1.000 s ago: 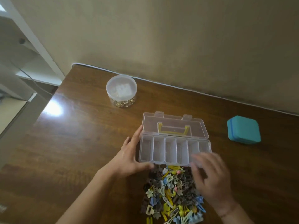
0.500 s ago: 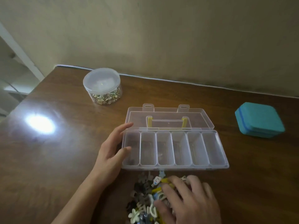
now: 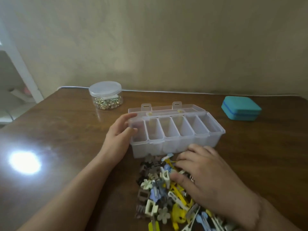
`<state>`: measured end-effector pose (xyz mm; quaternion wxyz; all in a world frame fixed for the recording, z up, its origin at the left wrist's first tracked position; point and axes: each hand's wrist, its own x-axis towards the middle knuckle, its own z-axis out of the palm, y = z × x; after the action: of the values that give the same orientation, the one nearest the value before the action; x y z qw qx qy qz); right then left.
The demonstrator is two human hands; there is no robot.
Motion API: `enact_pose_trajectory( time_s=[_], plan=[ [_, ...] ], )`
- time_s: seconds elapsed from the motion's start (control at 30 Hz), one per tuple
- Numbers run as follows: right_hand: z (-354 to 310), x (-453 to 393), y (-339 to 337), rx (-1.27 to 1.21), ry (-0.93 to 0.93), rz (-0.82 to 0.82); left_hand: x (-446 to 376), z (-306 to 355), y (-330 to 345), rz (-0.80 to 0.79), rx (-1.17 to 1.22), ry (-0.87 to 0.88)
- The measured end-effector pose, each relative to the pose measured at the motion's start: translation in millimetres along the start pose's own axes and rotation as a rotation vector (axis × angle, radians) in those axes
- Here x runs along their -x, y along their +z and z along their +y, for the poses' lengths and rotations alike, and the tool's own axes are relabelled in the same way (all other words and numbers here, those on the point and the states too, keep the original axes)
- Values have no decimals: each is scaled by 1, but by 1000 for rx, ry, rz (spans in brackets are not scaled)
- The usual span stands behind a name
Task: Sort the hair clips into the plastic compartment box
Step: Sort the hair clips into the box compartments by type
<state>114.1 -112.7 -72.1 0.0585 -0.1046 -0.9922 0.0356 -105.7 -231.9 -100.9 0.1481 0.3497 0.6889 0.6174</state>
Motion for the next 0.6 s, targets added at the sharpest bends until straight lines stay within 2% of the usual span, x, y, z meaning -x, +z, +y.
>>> enact_pose_trajectory(
  time_s=[0.13, 0.37, 0.5, 0.6],
  plan=[
    [6, 5, 4, -78, -25, 155, 5, 4, 3, 16, -8, 6],
    [-5, -2, -15, -476, -83, 530, 5, 4, 4, 50, -23, 11],
    [-37, -47, -40, -619, -17, 511, -1, 3, 2, 66, -8, 35],
    [-48, -84, -37, -544, 48, 412, -4, 2, 0, 76, 44, -6]
  ],
)
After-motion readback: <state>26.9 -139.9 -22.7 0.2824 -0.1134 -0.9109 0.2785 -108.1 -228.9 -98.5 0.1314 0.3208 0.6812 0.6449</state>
